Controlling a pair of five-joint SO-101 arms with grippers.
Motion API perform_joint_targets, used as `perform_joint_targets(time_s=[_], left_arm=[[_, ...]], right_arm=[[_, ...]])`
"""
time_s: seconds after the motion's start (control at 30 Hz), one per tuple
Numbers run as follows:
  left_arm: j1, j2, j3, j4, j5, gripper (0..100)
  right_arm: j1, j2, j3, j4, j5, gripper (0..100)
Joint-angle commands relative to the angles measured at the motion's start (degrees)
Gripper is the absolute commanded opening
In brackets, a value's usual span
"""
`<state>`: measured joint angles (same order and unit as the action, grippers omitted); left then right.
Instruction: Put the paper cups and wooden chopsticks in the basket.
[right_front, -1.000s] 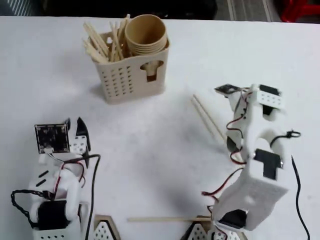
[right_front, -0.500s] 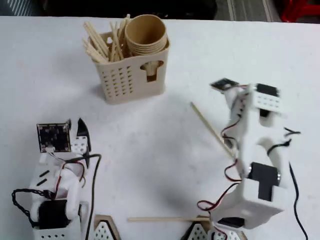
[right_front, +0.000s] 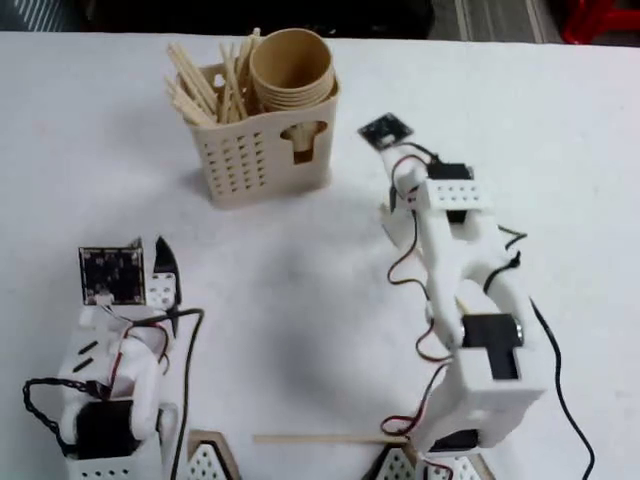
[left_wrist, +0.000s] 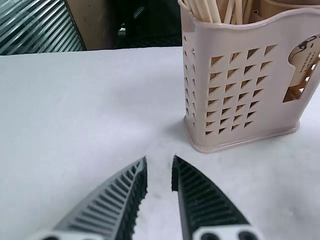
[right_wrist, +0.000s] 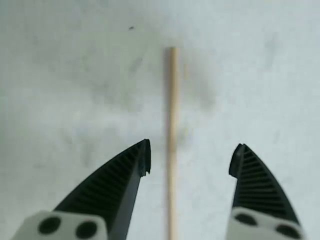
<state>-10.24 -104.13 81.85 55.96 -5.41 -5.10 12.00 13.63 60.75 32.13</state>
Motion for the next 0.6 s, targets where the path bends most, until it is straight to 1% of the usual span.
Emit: perform_joint_targets(time_s=[0.0, 0.1, 0.33, 0.47, 0.57], left_arm=[[-0.7, -0.5, -0.1, -0.8, -0.8, 10], [-0.7, -0.5, -0.1, -0.8, -0.8, 10], [-0.7, -0.5, 0.4, -0.9, -0.8, 10], [-0.7, -0.5, 0.4, -0.9, -0.8, 10], [-0.7, -0.5, 0.4, -0.9, -0.8, 10]], right_arm=[[-1.8, 2.6, -0.5, -2.2, -0.5, 26.1], [-2.3, 6.1, -2.3, -3.0, -0.5, 22.1], [-1.3, 14.5, -9.1, -2.0, -0.1, 1.5], [-1.2, 14.1, -10.8, 3.8, -0.1, 1.6], [-1.1, 10.4, -12.6, 9.0, -0.2, 1.7]])
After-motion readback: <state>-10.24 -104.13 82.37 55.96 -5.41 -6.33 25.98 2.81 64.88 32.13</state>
